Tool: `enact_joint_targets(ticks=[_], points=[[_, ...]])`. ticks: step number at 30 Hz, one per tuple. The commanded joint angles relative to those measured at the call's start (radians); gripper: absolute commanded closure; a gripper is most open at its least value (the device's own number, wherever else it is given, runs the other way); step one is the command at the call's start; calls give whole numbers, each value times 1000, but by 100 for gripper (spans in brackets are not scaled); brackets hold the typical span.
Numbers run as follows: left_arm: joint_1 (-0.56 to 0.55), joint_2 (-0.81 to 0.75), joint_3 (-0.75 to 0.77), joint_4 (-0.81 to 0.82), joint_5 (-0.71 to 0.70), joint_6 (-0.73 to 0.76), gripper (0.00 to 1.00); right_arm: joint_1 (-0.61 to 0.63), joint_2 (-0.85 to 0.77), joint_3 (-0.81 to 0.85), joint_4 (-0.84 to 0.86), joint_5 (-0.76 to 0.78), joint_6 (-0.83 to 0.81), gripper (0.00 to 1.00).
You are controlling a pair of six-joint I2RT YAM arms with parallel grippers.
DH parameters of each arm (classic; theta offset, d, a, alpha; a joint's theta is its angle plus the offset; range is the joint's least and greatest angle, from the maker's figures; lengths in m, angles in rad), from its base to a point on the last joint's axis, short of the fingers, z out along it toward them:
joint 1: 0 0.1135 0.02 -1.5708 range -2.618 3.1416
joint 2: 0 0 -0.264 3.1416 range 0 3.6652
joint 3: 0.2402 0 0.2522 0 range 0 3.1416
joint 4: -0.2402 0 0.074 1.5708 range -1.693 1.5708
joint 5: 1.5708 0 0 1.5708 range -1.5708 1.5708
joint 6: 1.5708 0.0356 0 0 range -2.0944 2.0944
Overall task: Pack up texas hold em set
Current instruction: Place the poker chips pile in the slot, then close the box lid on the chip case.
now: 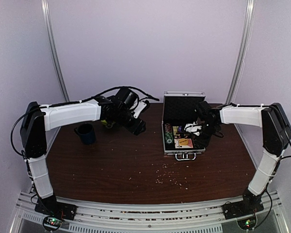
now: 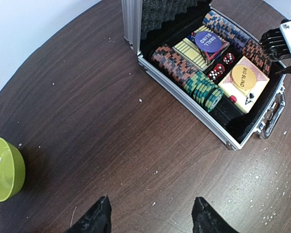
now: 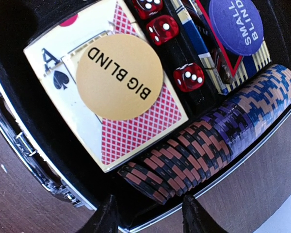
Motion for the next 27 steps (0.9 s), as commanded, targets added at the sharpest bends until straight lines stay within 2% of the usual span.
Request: enact_joint_targets(ticks=[1,4,8,11,17,23,24,27], points=[[-2,10,38,15,7,-3,42,-5,-37,67,-107,-102,-6,54],[-2,8,37,15,-3,-4,43,-5,-102,163,-239,-271,-27,53],[-1,5,39,15,-8,-5,43,-14,-163,331,-290,-364,17,54],[-1,1,39,14,-8,-7,43,-48,-165,430,-237,-371,90,56],[-1,-11,37,15,-15,-7,43,-164,-113,550,2,-377,306,60],[-2,-15,36,14,-11,-8,43,-243,-2,666,116,-330,440,61],[-1,-15,36,15,-6,-7,43,-271,105,767,78,-325,455,61],[-1,-18,34,15,-8,-6,43,-297,253,960,-108,-352,437,60]])
